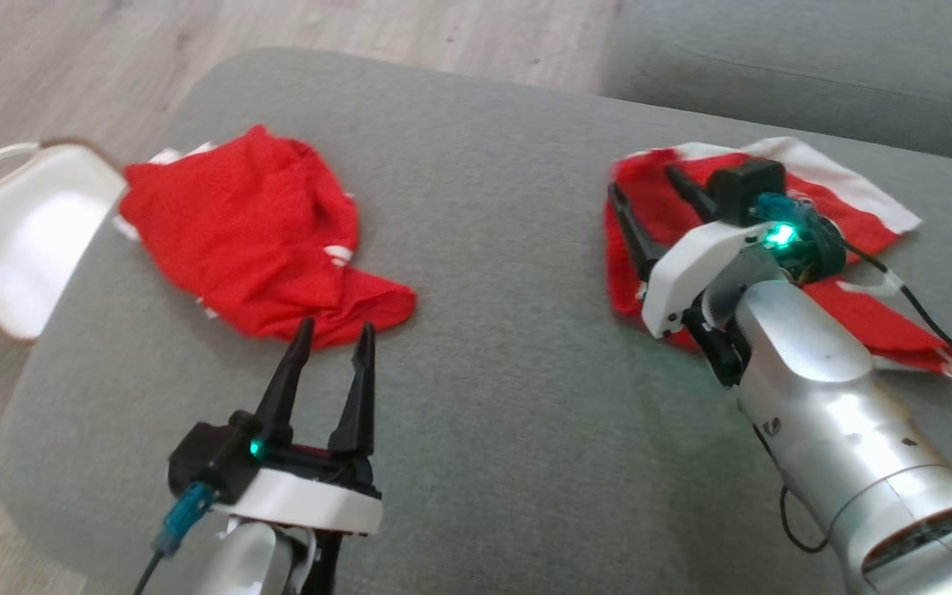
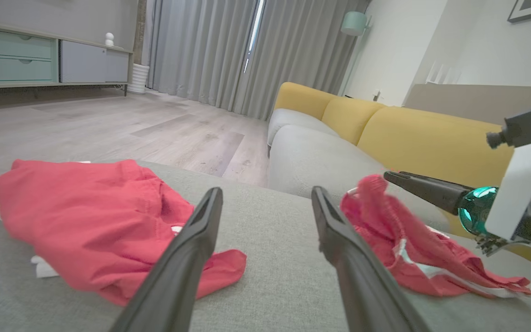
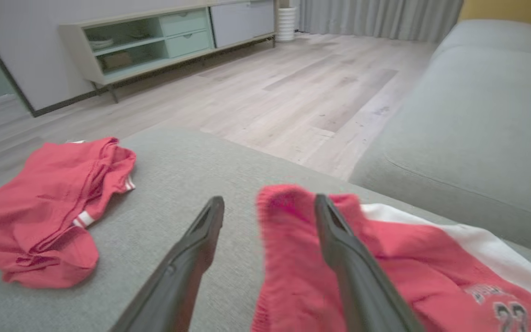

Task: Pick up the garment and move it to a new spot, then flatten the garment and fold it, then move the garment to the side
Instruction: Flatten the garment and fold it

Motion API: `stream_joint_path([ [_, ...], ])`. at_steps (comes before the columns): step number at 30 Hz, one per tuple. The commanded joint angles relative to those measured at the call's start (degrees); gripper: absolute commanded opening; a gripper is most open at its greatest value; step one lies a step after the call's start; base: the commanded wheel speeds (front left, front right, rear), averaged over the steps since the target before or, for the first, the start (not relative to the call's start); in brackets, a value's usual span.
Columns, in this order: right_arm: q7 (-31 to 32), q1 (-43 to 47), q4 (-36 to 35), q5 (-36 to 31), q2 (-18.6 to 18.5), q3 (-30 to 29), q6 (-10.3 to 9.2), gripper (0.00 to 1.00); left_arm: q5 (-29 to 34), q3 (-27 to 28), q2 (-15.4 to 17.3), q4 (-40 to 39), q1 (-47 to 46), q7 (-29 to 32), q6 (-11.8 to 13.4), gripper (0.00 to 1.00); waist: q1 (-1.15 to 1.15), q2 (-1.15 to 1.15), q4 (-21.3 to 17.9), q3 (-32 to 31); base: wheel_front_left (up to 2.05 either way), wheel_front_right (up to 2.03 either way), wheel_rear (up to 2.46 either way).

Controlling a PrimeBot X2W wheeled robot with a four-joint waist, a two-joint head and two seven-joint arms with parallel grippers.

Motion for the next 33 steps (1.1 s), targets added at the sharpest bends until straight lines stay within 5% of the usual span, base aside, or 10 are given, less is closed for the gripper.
stream_joint_path([
  [1,-1.55,-2.41,-0.67,-0.83,0.73,-0.62,0.42,1.00,-0.09,2.82,0.09,-2.27,-0.96,-0.54,0.10,1.00,0.00,0.00,-2.49,-0.73,0.00,0.00,0.00],
  [16,-6.58,1.93,-3.34,-8.16,0.52,-10.34,0.42,1.00,0.98,4.56,0.08,-3.54,-0.15,-0.54,0.10,1.00,0.00,0.00,-12.21,-4.14,0.00,0.00,0.00],
  [24,-6.90,18.71,-25.93,-14.98,0.64,-20.93,0.42,1.00,1.14,5.15,0.01,-4.42,0.25,-0.54,0.10,1.00,0.00,0.00,-16.40,-4.09,0.00,0.00,0.00],
  [33,-6.91,35.12,-42.03,-12.36,0.72,-22.14,0.42,1.00,1.30,5.25,-0.05,-4.81,1.11,-0.54,0.10,1.00,0.00,0.00,-19.61,-3.13,0.00,0.00,0.00],
])
